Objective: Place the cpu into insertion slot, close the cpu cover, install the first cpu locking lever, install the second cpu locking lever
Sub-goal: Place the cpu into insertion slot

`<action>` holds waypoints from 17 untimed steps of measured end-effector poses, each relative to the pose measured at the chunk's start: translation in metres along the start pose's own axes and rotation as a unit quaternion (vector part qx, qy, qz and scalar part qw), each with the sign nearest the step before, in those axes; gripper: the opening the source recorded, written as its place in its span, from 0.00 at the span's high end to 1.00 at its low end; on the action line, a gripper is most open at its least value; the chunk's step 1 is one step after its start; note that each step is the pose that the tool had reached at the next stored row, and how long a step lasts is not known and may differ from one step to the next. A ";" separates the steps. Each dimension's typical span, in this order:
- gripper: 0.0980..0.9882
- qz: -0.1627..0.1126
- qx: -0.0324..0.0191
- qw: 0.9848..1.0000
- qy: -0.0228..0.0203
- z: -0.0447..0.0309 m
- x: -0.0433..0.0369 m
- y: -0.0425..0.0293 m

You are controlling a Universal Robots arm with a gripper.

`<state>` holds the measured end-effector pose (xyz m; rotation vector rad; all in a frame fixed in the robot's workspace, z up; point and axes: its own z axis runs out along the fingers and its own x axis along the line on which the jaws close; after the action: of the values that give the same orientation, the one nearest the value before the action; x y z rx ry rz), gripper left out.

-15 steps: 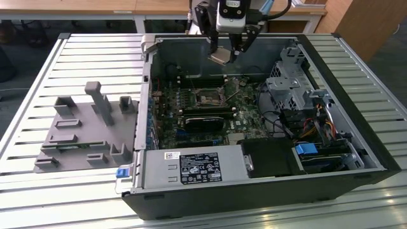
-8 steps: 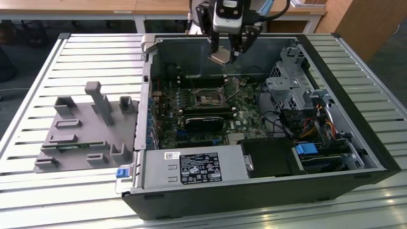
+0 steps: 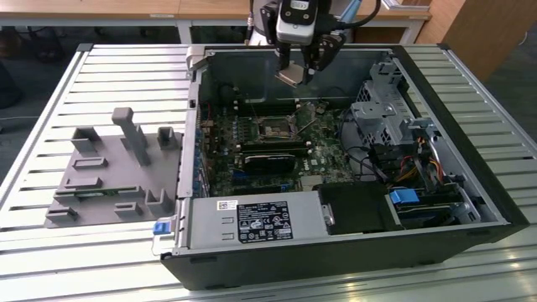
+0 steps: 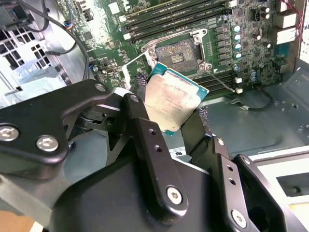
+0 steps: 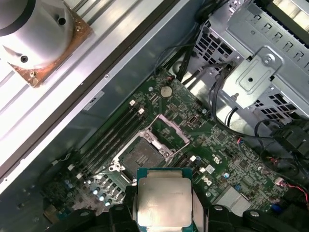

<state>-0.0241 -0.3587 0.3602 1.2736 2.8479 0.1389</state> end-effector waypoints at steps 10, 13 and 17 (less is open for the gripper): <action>0.50 0.038 -0.001 0.999 -0.003 0.0007 0.0000 -0.0001; 0.50 0.048 -0.001 0.999 -0.004 0.0009 0.0000 -0.0001; 0.50 0.061 -0.001 0.998 -0.005 0.0012 0.0000 -0.0001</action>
<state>-0.0241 -0.3587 0.3591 1.4432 2.7599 0.1367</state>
